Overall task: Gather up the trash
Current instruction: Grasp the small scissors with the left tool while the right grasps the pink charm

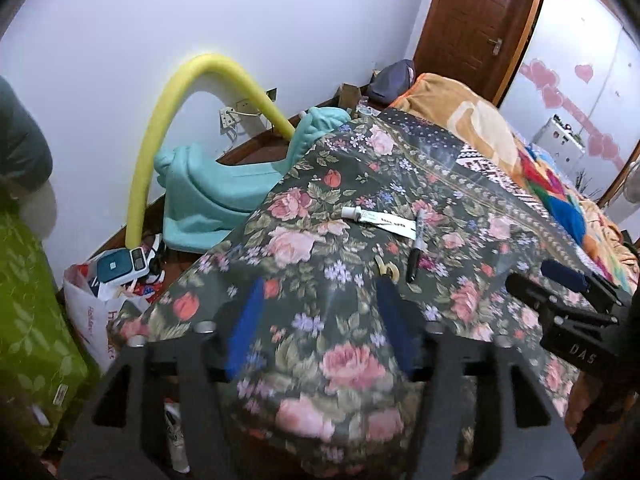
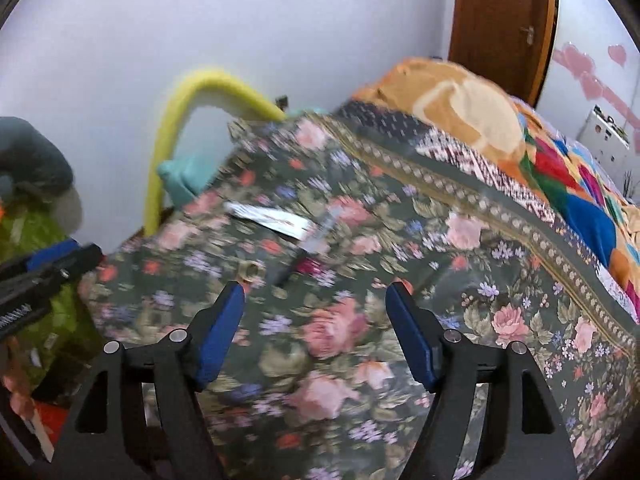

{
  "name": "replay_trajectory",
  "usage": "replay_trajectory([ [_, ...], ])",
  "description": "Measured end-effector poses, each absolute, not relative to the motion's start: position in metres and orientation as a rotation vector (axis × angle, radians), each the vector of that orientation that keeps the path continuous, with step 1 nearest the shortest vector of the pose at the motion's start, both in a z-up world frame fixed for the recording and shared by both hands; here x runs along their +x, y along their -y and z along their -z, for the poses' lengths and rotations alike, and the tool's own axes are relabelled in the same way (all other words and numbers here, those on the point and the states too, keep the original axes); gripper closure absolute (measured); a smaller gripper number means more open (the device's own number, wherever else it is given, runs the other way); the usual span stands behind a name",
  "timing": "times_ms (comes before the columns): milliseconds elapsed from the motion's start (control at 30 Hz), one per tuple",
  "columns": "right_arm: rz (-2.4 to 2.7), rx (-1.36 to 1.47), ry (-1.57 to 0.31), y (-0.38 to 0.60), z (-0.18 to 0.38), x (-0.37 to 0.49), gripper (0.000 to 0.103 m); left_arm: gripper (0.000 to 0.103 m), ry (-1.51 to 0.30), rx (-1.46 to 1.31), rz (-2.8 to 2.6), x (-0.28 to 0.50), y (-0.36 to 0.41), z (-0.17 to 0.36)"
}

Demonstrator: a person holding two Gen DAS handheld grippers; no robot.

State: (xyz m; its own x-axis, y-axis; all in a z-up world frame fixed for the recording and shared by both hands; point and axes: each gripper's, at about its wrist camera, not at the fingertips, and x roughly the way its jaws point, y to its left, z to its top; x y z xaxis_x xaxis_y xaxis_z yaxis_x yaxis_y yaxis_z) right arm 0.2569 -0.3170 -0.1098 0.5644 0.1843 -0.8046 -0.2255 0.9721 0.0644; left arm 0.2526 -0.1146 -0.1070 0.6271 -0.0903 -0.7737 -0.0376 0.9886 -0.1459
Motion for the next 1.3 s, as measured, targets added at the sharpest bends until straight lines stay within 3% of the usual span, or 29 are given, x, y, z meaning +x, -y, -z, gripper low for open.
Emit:
replay_trajectory([
  [333,-0.276,0.082,-1.108,0.328,0.169,0.317,0.034,0.042,-0.982,-0.148,0.063,0.305,0.136,0.157],
  [467,-0.307,0.017,-1.145,0.312,0.19,0.336,0.058,0.047,-0.999,-0.128,0.091,0.313,0.146,0.167],
  [667,-0.355,-0.118,-1.104,0.295,0.205,0.344,0.059,0.066,-1.041,-0.128,0.151,0.318,0.155,0.18],
  [767,-0.359,-0.162,-1.095,0.29,0.209,0.345,0.084,0.073,-1.068,-0.123,0.177,0.32,0.163,0.187],
  [1000,-0.359,-0.074,-1.083,0.302,0.204,0.339,0.085,0.076,-1.085,-0.131,0.198,0.331,0.179,0.198],
  [1167,-0.353,-0.035,-1.087,0.319,0.194,0.324,0.085,0.094,-1.086,-0.088,0.122,0.341,0.191,0.206],
  [1300,-0.342,-0.017,-1.082,0.329,0.185,0.317,0.085,0.099,-1.069,-0.056,0.099,0.338,0.197,0.207],
])
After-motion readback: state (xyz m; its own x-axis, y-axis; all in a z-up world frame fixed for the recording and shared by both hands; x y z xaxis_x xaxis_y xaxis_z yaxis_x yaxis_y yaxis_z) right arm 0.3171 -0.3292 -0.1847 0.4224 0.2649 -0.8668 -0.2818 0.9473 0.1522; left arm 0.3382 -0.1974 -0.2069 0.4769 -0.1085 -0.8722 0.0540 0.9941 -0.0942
